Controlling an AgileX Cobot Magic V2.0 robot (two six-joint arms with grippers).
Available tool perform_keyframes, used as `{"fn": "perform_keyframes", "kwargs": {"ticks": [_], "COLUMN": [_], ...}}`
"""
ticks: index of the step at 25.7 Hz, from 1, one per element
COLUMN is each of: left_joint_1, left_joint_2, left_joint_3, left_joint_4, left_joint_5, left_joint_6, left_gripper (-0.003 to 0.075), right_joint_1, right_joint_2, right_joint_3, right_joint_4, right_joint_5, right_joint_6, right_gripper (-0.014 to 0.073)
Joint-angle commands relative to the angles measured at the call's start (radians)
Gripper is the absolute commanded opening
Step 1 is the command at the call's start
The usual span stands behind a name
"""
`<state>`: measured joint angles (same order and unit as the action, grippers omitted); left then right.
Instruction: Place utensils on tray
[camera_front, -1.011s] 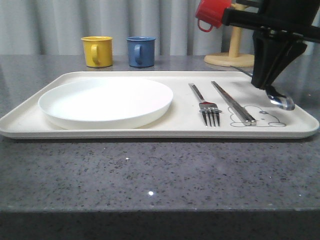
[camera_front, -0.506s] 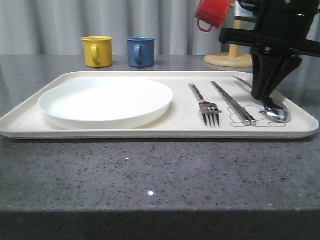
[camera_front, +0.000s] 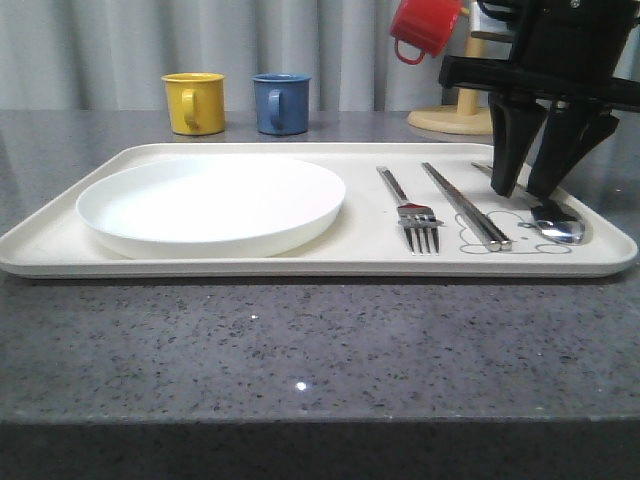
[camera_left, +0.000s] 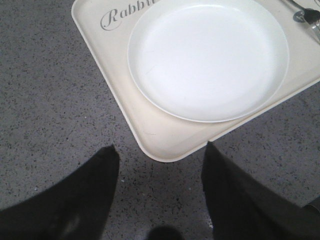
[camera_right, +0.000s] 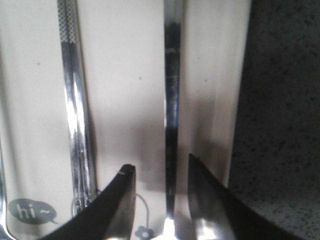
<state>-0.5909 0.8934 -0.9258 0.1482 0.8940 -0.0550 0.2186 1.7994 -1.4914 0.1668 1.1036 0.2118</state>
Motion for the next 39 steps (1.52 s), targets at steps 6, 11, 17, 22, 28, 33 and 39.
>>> {"fn": "perform_keyframes", "kwargs": {"ticks": [6,11,17,22,28,33,39], "left_joint_1": [-0.005,-0.005,-0.005,-0.005,-0.005,-0.005,-0.005], "left_joint_2": [-0.002,-0.002,-0.002,-0.002,-0.002,-0.002,-0.002], "left_joint_3": [-0.028,-0.028,-0.028,-0.028,-0.028,-0.028,-0.028], "left_joint_4": [0.003,0.003,0.003,0.003,0.003,0.003,0.003], "left_joint_5": [-0.06,-0.061,-0.061,-0.061,-0.061,-0.063,-0.079], "left_joint_6": [-0.011,-0.011,-0.011,-0.011,-0.011,0.026,0.055], "left_gripper": [0.0369,0.0369,0.0369,0.0369,0.0369,0.0369,0.0369], "right_joint_1": [0.044,0.082,0.121,0.123,0.123,0.123,0.123], "right_joint_2": [-0.227,-0.351,-0.509,-0.647,-0.807,-0.927,-1.065], "right_joint_3": [0.0,0.072,0.191,0.289,0.406,0.492,0.573], "right_joint_4": [-0.051,-0.057,-0.057,-0.067,-0.093,-0.093,-0.093], "right_joint_5": [-0.068,-0.078,-0.099,-0.1,-0.101,-0.11,-0.13], "right_joint_6": [-0.113,-0.226,-0.308,-0.318,-0.318,-0.318,-0.317], "right_gripper": [0.0308,0.0308,0.0308,0.0308,0.0308,0.0308,0.0308]}}
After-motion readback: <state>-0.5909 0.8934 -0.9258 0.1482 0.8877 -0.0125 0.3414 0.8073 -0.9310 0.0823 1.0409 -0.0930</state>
